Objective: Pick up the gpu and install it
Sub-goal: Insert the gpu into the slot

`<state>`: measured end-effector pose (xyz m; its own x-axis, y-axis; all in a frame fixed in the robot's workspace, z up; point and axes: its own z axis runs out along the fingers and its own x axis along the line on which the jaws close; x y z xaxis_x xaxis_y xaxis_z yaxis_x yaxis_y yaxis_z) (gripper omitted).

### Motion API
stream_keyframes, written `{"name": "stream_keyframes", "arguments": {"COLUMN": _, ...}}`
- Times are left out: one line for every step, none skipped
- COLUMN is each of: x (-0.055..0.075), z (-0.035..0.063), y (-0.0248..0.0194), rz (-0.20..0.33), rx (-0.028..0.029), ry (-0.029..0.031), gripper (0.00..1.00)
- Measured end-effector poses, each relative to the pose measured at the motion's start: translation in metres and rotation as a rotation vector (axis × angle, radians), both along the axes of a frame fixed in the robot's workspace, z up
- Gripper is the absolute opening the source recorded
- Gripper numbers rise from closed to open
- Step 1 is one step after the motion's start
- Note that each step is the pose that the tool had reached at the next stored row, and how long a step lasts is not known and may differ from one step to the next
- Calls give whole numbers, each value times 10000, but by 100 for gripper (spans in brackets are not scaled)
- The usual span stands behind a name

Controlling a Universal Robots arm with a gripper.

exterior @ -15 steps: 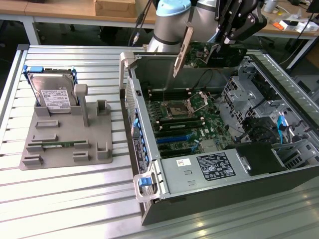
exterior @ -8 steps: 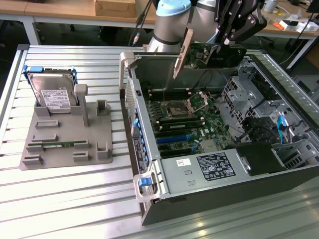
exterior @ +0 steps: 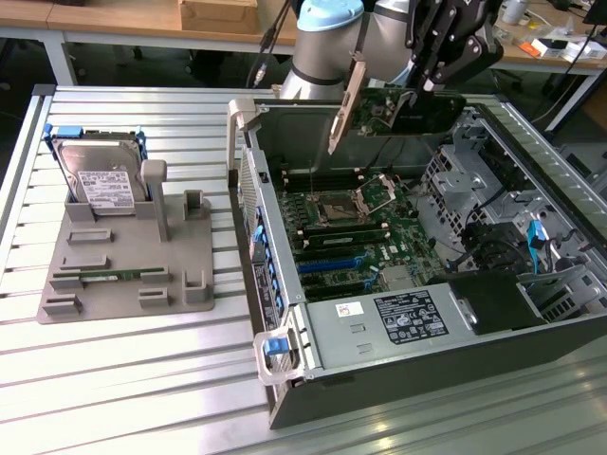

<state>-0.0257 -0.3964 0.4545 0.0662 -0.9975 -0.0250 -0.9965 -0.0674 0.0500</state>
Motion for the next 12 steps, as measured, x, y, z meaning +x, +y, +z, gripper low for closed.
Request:
{"name": "stream_keyframes", "arguments": {"x": 0, "z": -9, "y": 0, "rz": 0, "rx": 0, "ry": 0, "gripper": 26}}
{"name": "stream_keyframes", "arguments": {"x": 0, "z": -16, "y": 0, "rz": 0, "rx": 0, "ry": 0, "gripper": 26}}
{"name": "stream_keyframes", "arguments": {"x": 0, "z": -21, "y": 0, "rz": 0, "rx": 0, "ry": 0, "gripper": 26}}
{"name": "stream_keyframes", "arguments": {"x": 0, "z": -27, "y": 0, "rz": 0, "rx": 1, "ry": 0, "gripper": 26}}
{"name": "stream_keyframes", "arguments": {"x": 0, "z": -33, "y": 0, "rz": 0, "rx": 1, "ry": 0, "gripper": 26}}
{"name": "stream_keyframes", "arguments": {"x": 0, "z": -47, "y": 0, "rz": 0, "rx": 0, "ry": 0, "gripper": 26}}
{"name": "stream_keyframes", "arguments": {"x": 0, "z": -53, "y": 0, "rz": 0, "rx": 0, "ry": 0, "gripper": 26}}
{"name": "stream_keyframes", "arguments": {"x": 0, "z": -61, "y": 0, "rz": 0, "rx": 1, "ry": 0, "gripper": 26}}
{"name": "stream_keyframes", "arguments": {"x": 0, "z": -65, "y": 0, "rz": 0, "rx": 1, "ry": 0, "gripper": 26}}
{"name": "stream_keyframes", "arguments": {"x": 0, "z": -70, "y": 0, "rz": 0, "rx": 1, "ry": 0, "gripper": 26}}
{"name": "stream_keyframes", "arguments": {"x": 0, "z": -79, "y": 0, "rz": 0, "rx": 0, "ry": 0, "gripper": 26}}
{"name": "stream_keyframes", "arguments": {"x": 0, "z": -85, "y": 0, "rz": 0, "rx": 1, "ry": -1, "gripper": 26}}
